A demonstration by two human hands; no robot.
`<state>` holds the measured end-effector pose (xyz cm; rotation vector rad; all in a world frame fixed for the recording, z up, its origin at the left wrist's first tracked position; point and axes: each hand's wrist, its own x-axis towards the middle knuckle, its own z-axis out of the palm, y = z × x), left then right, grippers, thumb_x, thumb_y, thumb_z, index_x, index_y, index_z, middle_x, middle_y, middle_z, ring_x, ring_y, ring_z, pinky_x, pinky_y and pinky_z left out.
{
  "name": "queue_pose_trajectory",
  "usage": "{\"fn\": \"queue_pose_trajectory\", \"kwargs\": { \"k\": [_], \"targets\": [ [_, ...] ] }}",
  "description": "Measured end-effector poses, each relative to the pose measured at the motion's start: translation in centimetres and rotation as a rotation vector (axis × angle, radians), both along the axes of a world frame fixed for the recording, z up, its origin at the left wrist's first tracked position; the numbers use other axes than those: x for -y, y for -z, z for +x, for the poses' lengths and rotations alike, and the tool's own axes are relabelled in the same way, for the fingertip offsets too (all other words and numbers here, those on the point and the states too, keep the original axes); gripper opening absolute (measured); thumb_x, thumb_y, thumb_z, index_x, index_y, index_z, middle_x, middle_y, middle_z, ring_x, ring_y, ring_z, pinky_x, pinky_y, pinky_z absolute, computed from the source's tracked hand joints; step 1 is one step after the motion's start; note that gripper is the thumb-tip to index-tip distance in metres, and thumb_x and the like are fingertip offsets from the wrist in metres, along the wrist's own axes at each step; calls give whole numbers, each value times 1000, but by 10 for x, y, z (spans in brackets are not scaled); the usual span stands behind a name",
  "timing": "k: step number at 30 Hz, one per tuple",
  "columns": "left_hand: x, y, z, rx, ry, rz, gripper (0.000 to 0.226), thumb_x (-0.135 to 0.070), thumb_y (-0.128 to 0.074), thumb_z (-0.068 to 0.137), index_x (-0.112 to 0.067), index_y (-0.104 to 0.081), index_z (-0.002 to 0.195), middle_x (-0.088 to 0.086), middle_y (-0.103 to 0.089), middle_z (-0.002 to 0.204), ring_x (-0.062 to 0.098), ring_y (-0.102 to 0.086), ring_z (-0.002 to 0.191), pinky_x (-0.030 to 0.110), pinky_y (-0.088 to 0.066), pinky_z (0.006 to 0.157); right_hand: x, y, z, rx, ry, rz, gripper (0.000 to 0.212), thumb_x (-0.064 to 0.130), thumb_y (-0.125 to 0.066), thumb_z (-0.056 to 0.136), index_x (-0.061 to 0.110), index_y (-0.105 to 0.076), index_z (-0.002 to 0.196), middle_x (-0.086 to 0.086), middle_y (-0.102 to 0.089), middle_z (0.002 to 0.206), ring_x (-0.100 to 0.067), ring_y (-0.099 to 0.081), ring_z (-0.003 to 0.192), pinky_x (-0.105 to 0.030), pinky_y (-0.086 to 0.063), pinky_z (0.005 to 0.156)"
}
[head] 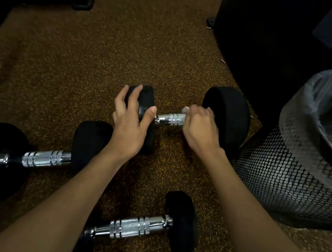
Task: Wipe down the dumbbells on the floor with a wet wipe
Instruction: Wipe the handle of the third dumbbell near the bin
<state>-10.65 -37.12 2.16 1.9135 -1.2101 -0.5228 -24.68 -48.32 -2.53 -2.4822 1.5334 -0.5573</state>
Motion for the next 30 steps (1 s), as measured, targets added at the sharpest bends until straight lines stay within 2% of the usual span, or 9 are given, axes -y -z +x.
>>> {"fn": "queue_pose_trajectory", "kwargs": {
  "k": [4,6,8,11,16,21,24,28,30],
  "targets": [
    [3,0,2,10,1,11,58,-43,-41,97,-29,-19,149,0,1,156,28,-13,140,27,-10,102,-6,-20,39,-96,0,137,30,21,-40,94,2,-63,91,-18,-67,95,-34,-61,87,-39,-45,81],
    [3,0,3,8,3,7,58,-43,-41,97,-29,-20,148,0,1,156,28,-12,140,28,-11,104,-17,-20,45,-22,-80,131,27,17,-40,95,1,-62,99,-19,-66,101,-35,-60,95,-39,-42,88],
    [2,1,3,6,7,-4,58,-42,-42,97,-29,-20,148,0,0,156,27,-12,140,29,-11,105,-29,-10,35,96,-177,86,23,8,-43,94,4,-60,109,-14,-65,109,-30,-58,106,-36,-34,103],
    [1,1,2,3,14,-12,58,-42,-41,97,-28,-19,148,0,1,156,26,-11,141,29,-10,106,-33,7,1,174,-181,27,47,-7,-45,88,8,-50,131,-11,-53,135,-23,-42,132,-33,-17,118],
    [2,0,2,-8,9,-9,57,-42,-41,97,-28,-20,148,0,0,156,25,-10,141,27,-11,105,-31,17,-9,150,34,5,60,-11,-38,85,3,-32,143,-14,-34,150,-27,-19,144,-35,-6,120],
    [4,-1,3,5,7,3,57,-42,-41,97,-28,-20,148,1,0,156,26,-11,141,33,-12,110,-56,28,-5,223,-71,103,65,-9,-38,91,11,-17,150,-7,-15,158,-15,-2,146,-34,-8,120],
    [3,-1,2,-11,6,-11,57,-42,-42,97,-28,-21,148,1,-1,156,25,-10,141,27,-11,105,-63,32,-21,219,-86,102,67,-9,-39,92,12,-13,150,-6,-13,158,-12,1,145,-33,-6,120],
    [2,-1,3,-18,9,-5,57,-42,-42,97,-28,-20,148,1,-1,156,25,-10,141,27,-10,104,-42,24,-13,225,68,95,64,-8,-35,91,5,-12,150,-13,-12,158,-21,0,147,-37,-8,120],
    [2,-2,3,-13,7,-2,57,-42,-42,97,-28,-20,148,1,-1,156,26,-11,140,27,-10,103,-42,22,-3,239,68,100,62,-8,-35,92,4,-14,149,-15,-13,157,-24,-1,147,-40,-9,120]
  ]
}}
